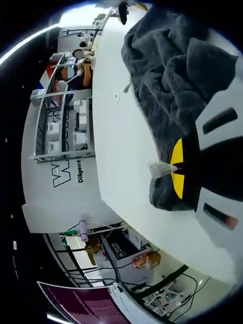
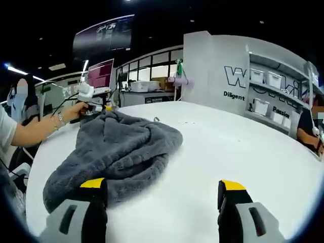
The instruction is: Fold the towel on the table until its edges align and the towel forms a compact rectangular stack.
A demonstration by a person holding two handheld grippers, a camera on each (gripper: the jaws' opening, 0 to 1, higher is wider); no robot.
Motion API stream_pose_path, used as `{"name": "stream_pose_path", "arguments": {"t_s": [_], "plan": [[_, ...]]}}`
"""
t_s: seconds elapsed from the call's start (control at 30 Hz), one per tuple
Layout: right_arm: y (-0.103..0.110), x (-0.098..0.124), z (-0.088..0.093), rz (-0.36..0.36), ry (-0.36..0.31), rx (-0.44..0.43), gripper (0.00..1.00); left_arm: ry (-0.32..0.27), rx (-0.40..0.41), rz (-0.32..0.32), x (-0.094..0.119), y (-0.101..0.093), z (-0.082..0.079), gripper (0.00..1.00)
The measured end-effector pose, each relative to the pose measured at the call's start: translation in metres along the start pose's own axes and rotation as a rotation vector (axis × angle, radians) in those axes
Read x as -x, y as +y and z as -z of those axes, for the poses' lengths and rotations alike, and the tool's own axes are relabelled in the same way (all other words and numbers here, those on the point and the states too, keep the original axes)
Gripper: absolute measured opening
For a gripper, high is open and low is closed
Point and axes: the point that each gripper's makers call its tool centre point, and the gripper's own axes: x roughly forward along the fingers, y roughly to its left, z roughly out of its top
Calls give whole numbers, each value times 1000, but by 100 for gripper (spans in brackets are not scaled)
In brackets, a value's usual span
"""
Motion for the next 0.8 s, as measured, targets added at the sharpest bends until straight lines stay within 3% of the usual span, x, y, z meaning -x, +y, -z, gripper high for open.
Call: {"name": "stream_pose_path", "arguments": {"t_s": [0.1, 0.37, 0.47, 0.5, 0.6, 0.7, 0.8], "plan": [[0, -1, 2, 2, 11, 3, 94, -15, 17, -4, -2, 1, 3, 7], [0, -5, 11, 5, 46, 11, 94, -41, -37, -7, 0, -3, 3, 12], [0, -5, 13, 8, 55, 16, 94, -67, -14, 49, 1, -10, 0, 19], [-1, -6, 14, 10, 62, 22, 94, -84, 25, 90, 3, -12, -3, 21], [-2, -6, 17, 14, 73, 29, 94, -148, 84, 119, 9, -8, -17, 27], [-3, -5, 18, 19, 72, 28, 94, -199, 89, 114, 20, -2, -30, 36], [-4, -4, 18, 22, 65, 22, 94, -259, 112, 150, 29, -6, -42, 45]]}}
